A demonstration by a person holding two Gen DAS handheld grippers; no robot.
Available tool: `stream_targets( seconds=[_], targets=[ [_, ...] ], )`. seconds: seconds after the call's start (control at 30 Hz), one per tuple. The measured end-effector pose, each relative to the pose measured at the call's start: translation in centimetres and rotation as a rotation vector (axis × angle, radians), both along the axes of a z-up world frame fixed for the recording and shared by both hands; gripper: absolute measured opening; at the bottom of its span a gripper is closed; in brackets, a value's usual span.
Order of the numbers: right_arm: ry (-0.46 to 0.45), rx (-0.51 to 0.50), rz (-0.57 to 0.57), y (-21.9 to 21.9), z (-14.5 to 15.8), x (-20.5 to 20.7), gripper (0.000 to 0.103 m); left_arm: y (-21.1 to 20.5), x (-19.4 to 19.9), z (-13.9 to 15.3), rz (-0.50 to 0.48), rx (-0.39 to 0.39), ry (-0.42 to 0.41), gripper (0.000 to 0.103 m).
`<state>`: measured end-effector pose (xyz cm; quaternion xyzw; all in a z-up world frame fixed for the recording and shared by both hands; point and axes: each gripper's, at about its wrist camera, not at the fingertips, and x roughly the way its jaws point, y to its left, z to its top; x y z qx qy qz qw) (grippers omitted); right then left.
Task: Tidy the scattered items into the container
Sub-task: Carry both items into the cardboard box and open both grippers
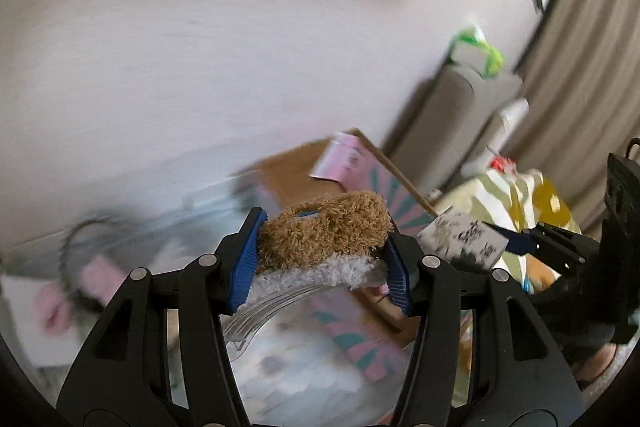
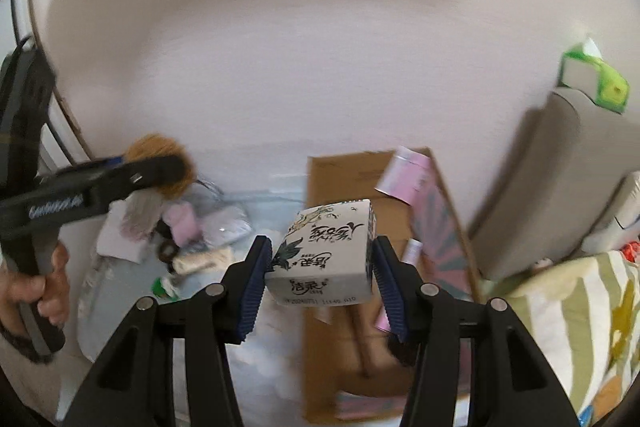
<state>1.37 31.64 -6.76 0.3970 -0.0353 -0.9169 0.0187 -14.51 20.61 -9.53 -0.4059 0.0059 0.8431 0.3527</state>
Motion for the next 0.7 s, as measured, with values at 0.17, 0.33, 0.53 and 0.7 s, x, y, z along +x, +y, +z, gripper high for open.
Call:
stream_targets(
  seconds=[0.17,0.33,0.53,0.7],
  targets=[
    [-0.071,0.0,-0.026,3.4,-2.7,-0.2,0.048,5.9,-0.9,-2.8,-0.053,-0.058,-0.05,0.052],
    [-0.137,-0.022,-0.018,5.6,-5.1,-0.8,0.048,9.0,-1.0,-4.7,-0.068,-0.118,-0.069,0.052],
    [-0.181,-0.055,-0.015,7.2,-6.9,-1.0,0.048,11.0,-1.3,-6.2,-0.066,-0.158,-0.073,0.052],
    [-0.21,-0.064,0.008,7.5,-8.0,-1.5,0.048,11.6,-1.9,-6.7,-0.057,-0.166,-0.086,0.055]
  ],
)
